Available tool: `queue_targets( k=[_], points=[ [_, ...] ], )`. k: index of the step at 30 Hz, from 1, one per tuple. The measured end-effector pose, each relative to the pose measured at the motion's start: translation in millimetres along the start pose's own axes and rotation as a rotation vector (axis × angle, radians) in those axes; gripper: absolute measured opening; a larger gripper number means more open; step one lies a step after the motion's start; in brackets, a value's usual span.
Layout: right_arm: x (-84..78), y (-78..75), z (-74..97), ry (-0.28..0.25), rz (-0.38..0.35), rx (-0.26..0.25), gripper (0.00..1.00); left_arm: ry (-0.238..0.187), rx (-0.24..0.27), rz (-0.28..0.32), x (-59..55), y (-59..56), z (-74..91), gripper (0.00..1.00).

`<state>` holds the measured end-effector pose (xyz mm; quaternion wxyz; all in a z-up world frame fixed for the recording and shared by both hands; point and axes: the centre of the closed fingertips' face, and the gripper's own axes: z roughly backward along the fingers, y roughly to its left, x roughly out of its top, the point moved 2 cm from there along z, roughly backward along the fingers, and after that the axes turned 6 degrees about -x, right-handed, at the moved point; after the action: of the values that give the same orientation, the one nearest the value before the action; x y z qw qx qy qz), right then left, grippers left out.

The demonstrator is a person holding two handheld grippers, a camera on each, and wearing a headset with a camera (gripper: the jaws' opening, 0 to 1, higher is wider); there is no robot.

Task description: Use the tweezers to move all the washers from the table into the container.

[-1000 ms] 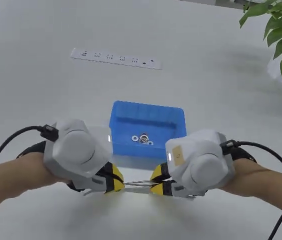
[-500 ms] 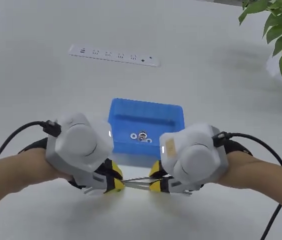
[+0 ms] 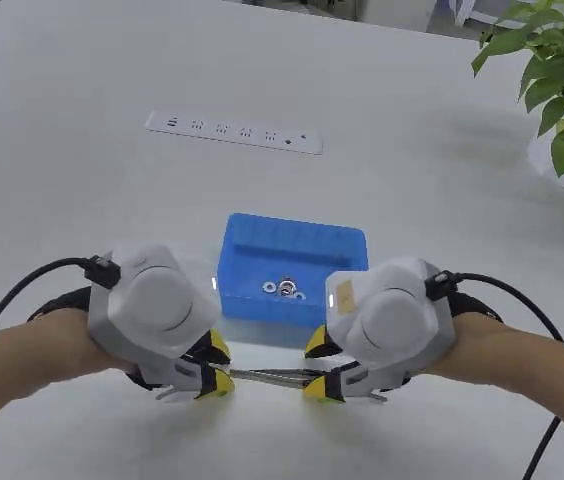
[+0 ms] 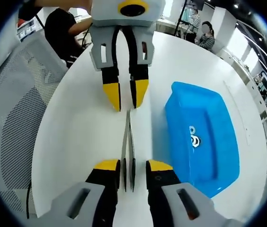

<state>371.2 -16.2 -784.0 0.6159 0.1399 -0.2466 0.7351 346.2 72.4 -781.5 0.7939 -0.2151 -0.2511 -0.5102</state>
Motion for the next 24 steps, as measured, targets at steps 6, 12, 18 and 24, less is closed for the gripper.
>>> queue_targets(
  k=[6,12,18,24],
  points=[
    [7.5,-2.5,40.7,-0.145,-0.131,-0.114,0.26,-0.175,0.102,0.127,6.1,-1.6,30.4,0.29],
    [32.3,-3.9,102.2,-0.390,-0.301,-0.215,0.33,-0.508,0.188,0.196,49.4,-5.8,79.8,0.61],
    [37.5,-1.7,139.5,-0.451,-0.310,-0.293,0.57,-0.590,0.249,0.143,66.9,-21.0,118.4,0.97],
    [28.2,9.5,150.4,-0.413,-0.274,-0.316,0.71,-0.487,0.296,0.029,59.1,-39.1,137.2,1.00]
  ],
)
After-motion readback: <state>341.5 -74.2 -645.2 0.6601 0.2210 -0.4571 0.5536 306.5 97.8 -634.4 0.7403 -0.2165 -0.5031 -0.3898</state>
